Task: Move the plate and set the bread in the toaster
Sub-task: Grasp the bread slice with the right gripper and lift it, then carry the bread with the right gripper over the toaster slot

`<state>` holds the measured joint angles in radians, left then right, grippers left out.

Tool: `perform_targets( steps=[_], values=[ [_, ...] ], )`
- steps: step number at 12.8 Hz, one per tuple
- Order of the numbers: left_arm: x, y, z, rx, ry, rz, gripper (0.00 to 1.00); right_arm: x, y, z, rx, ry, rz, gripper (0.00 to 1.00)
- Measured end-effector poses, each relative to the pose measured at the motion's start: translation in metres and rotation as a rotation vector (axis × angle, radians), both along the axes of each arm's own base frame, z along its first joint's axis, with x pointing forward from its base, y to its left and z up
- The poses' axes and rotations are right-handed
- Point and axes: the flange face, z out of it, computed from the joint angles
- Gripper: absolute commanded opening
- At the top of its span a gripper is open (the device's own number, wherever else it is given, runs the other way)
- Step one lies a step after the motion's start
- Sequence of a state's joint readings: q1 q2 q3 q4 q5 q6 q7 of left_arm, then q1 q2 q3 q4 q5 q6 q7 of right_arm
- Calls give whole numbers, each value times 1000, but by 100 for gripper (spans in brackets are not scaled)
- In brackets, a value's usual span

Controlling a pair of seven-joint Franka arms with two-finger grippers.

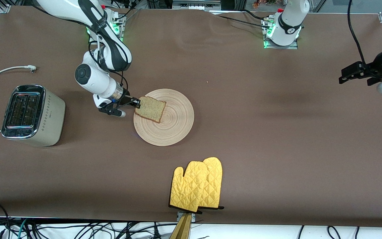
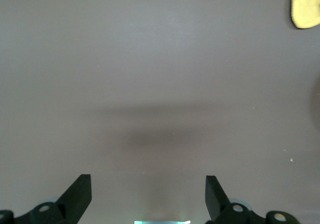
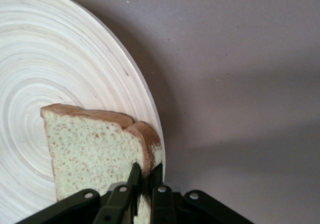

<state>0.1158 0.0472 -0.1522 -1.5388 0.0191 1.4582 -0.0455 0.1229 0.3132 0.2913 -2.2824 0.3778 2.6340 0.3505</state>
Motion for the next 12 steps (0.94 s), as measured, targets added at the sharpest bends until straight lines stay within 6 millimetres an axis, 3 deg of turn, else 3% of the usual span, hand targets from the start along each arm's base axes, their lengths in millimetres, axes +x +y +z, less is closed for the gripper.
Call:
perform_targets(
  steps=[3,6,10,12],
  values=[
    [0,-33,-9,38,36,61,100,6,4,16,9,2,18,0],
    [0,-33,-10,44,51,83,100,24,11,64,22,61,73,0],
    [0,-34,-8,31,49,86,100,66,-48,152,-154,139,172,0],
    [1,-30,-9,6,54,105,100,77,-85,182,-261,197,179,0]
  ],
)
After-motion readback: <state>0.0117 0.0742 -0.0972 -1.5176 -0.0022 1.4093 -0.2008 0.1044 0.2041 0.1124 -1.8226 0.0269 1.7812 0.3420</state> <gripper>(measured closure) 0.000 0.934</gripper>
